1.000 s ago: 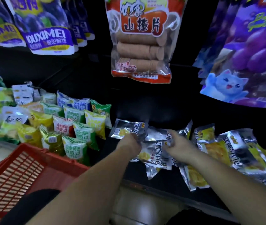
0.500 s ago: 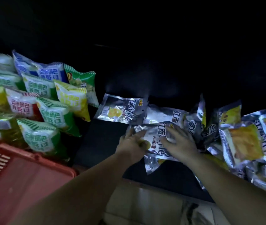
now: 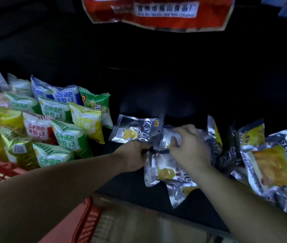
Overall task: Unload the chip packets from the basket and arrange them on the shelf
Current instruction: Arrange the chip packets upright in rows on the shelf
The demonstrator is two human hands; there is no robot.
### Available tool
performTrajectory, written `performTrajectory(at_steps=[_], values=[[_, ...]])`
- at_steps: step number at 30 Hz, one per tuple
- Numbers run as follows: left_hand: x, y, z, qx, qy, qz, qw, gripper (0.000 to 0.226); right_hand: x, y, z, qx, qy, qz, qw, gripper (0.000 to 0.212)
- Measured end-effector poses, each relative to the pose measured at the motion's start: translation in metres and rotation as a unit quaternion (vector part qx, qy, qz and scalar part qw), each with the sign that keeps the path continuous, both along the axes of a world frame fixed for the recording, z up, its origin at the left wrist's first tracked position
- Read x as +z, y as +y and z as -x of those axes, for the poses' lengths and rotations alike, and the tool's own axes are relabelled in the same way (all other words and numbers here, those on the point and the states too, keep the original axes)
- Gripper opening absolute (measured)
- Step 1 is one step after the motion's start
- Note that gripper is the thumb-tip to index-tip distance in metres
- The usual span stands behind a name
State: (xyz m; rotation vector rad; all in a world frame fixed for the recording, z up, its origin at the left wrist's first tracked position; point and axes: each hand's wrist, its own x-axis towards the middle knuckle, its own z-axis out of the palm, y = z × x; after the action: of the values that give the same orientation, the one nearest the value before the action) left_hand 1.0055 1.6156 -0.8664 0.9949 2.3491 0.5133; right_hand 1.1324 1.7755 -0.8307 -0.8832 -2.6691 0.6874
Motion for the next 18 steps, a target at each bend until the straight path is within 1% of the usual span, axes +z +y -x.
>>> performTrajectory(at_steps=[1, 2, 3, 4, 5, 6, 7, 8, 10, 11, 12, 13, 14, 15, 16, 17, 18], values=[[-0.002, -0.001, 0.009, 0.017, 0.042, -0.003, 0.999, 0.032, 0.000, -0.006, 0.011, 0.043, 0.044, 0.003, 0.998, 0.029], [-0.007, 0.001, 0.018, 0.042, 0.072, -0.003, 0.996, 0.040, -0.002, -0.008, 0.024, 0.070, 0.067, 0.002, 0.995, 0.027], [-0.013, 0.004, 0.023, 0.069, 0.087, 0.007, 0.994, 0.049, -0.005, -0.005, 0.036, 0.076, 0.059, -0.017, 0.995, 0.028], [-0.022, 0.008, 0.028, 0.090, 0.081, 0.040, 0.992, 0.061, -0.009, 0.000, 0.046, 0.061, 0.011, -0.056, 0.997, 0.033], [-0.032, 0.013, 0.030, 0.106, 0.059, 0.071, 0.990, 0.071, -0.016, 0.008, 0.052, 0.031, -0.068, -0.084, 0.994, 0.040], [-0.042, 0.017, 0.030, 0.119, 0.026, 0.099, 0.988, 0.078, -0.022, 0.015, 0.051, -0.002, -0.147, -0.074, 0.986, 0.047], [-0.052, 0.021, 0.026, 0.127, -0.003, 0.109, 0.986, 0.082, -0.031, 0.020, 0.046, -0.020, -0.186, -0.028, 0.982, 0.052], [-0.061, 0.023, 0.022, 0.129, -0.015, 0.106, 0.986, 0.084, -0.041, 0.023, 0.035, -0.013, -0.186, 0.038, 0.982, 0.055], [-0.073, 0.026, 0.010, 0.131, -0.003, 0.073, 0.989, 0.084, -0.058, 0.020, 0.012, 0.033, -0.138, 0.164, 0.976, 0.058], [-0.077, 0.025, 0.005, 0.137, 0.010, 0.049, 0.989, 0.081, -0.064, 0.020, 0.005, 0.042, -0.119, 0.193, 0.973, 0.059], [-0.080, 0.025, -0.001, 0.147, 0.020, 0.032, 0.988, 0.077, -0.068, 0.022, 0.003, 0.034, -0.105, 0.201, 0.973, 0.058], [-0.084, 0.023, -0.005, 0.156, 0.026, 0.015, 0.987, 0.072, -0.068, 0.024, 0.004, 0.017, -0.099, 0.199, 0.975, 0.058], [-0.087, 0.020, -0.011, 0.154, 0.036, -0.001, 0.987, 0.068, -0.067, 0.027, 0.006, 0.004, -0.099, 0.174, 0.980, 0.057], [-0.089, 0.018, -0.019, 0.140, 0.055, -0.019, 0.988, 0.063, -0.063, 0.028, 0.009, 0.005, -0.106, 0.127, 0.986, 0.056], [-0.091, 0.015, -0.027, 0.120, 0.078, -0.037, 0.989, 0.058, -0.059, 0.028, 0.011, 0.020, -0.109, 0.082, 0.990, 0.056], [-0.091, 0.012, -0.035, 0.099, 0.098, -0.060, 0.988, 0.052, -0.057, 0.025, 0.014, 0.049, -0.109, 0.065, 0.991, 0.057], [-0.090, 0.010, -0.041, 0.087, 0.113, -0.088, 0.986, 0.046, -0.056, 0.022, 0.015, 0.083, -0.113, 0.078, 0.987, 0.060]])
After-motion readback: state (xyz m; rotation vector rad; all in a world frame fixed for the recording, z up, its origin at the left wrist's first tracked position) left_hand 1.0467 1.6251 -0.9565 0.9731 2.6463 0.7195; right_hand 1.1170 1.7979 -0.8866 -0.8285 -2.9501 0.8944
